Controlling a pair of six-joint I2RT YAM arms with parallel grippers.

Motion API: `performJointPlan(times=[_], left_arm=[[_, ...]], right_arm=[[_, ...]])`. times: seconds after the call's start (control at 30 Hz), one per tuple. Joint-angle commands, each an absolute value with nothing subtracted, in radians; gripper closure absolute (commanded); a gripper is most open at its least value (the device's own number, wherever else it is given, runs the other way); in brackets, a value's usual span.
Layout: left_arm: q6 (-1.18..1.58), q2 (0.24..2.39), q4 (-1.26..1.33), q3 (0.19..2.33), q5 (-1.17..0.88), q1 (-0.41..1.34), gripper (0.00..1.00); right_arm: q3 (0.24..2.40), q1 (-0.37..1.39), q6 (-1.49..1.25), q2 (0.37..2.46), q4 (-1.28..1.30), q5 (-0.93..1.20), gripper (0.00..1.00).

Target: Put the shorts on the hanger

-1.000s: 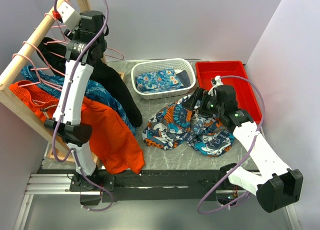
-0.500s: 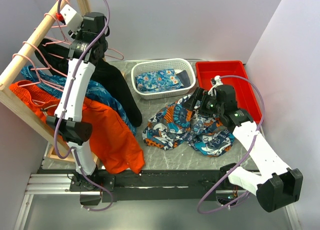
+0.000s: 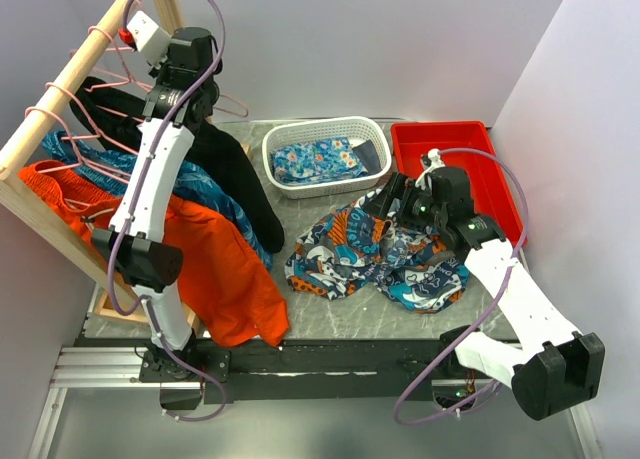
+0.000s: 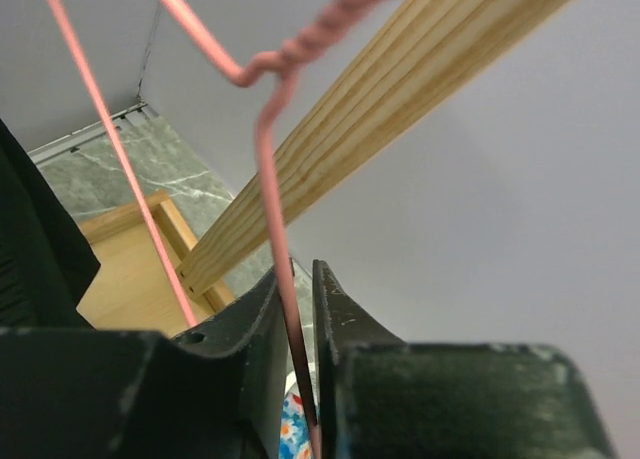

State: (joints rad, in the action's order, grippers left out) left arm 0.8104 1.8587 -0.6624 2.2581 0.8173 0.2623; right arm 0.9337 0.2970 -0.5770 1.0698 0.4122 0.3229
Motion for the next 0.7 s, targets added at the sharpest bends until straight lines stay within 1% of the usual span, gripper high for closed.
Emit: performJointPlan(times=[0.0,0.47,0.5,0.67], left_arm=[[0.779,1.766,-0.571,2.238,0.828,0.276,0.85],[0.641,1.743,-0.466,2.218,0.891,0.337,0.92],[0.637,1.743,-0.462,2.221,0.903,0.347,0.94],[0.629,1.735,-0.457,2.214,0.916,0.368,0.95]], right_arm=[[0.986,0.302,-0.557,1.072,0.402,0.322,0.00],[0.999,0.302,-0.557,1.085,0.403,0.308,0.00],[0.999,0.302,-0.557,1.085,0.403,0.308,0.00],[1.000,0.302,-0.558,1.088,0.405,0.308,0.00]])
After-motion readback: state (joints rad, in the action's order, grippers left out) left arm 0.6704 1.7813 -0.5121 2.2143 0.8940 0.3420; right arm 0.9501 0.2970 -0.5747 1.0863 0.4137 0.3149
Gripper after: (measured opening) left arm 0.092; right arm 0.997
